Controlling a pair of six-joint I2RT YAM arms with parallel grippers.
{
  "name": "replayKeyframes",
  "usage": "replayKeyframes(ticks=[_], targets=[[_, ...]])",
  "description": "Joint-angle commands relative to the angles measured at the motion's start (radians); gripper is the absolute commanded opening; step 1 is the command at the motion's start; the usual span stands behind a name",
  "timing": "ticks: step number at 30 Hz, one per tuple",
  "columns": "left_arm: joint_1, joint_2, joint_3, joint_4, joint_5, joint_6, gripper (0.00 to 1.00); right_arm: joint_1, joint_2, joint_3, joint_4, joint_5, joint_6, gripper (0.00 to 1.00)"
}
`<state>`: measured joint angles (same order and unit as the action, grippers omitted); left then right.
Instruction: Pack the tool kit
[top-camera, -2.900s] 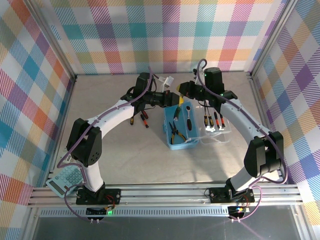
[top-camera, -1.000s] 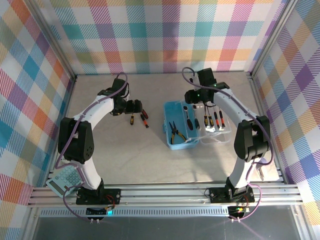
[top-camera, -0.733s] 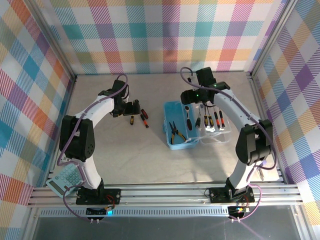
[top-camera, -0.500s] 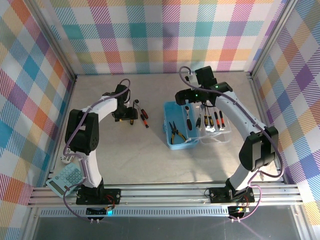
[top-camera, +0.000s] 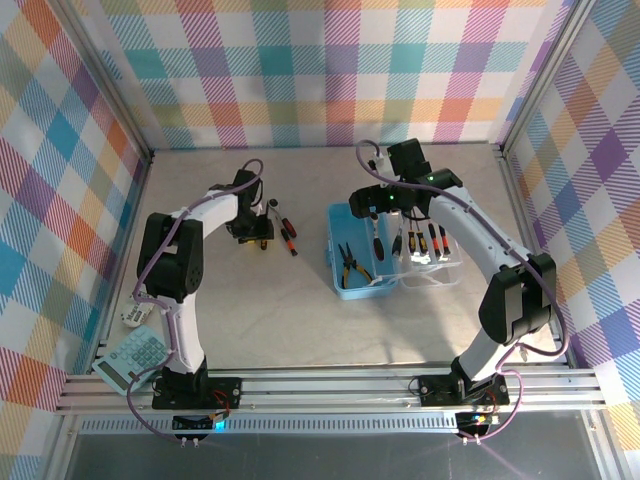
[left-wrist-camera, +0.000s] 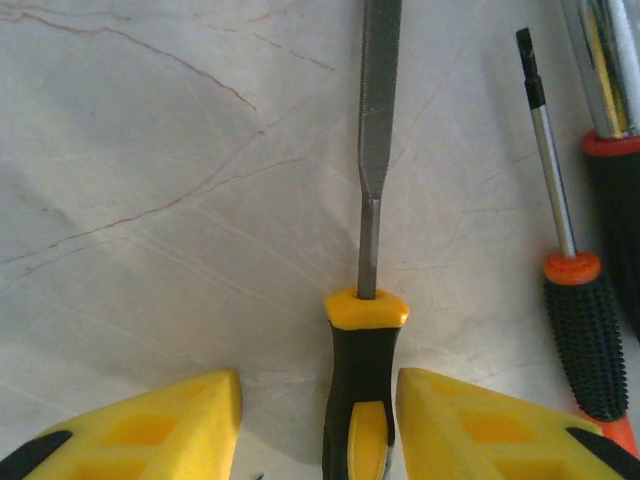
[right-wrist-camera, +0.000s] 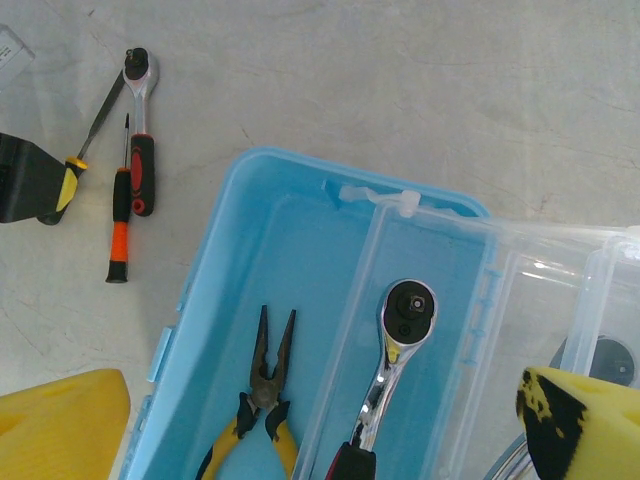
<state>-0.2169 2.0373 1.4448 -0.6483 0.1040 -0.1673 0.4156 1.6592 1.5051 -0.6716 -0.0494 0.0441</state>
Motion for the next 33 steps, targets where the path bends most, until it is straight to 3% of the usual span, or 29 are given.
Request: replayKeyframes(ticks=[1, 14, 21, 25, 28, 33], targets=[[0.007, 0.027, 0.007, 0.002, 0.031, -0.006, 0.40, 0.003, -0.026, -0.005, -0.008, -0.016, 0.015, 0.99], [0.007, 0.000, -0.001, -0.017, 0.034, 0.001, 0.00, 0.002, -0.042, -0.008, -0.006, -0.040, 0.022, 0.99], [0.001, -0.138, 0.006, -0.043, 0.074, 0.009, 0.00, 0.001, -0.050, 0.003, 0.002, -0.103, 0.047, 0.99], [-0.029, -0.242, -0.003, -0.008, 0.200, 0.020, 0.00, 0.002, -0.049, 0.000, 0.056, -0.207, 0.103, 0.99], [-0.077, -0.305, -0.025, 0.075, 0.371, 0.005, 0.00, 0.002, -0.036, -0.004, 0.121, -0.294, 0.173, 0.99], [-0.210, -0.335, -0.056, 0.270, 0.617, -0.054, 0.00, 0.002, 0.005, 0.004, 0.252, -0.373, 0.300, 0.99]])
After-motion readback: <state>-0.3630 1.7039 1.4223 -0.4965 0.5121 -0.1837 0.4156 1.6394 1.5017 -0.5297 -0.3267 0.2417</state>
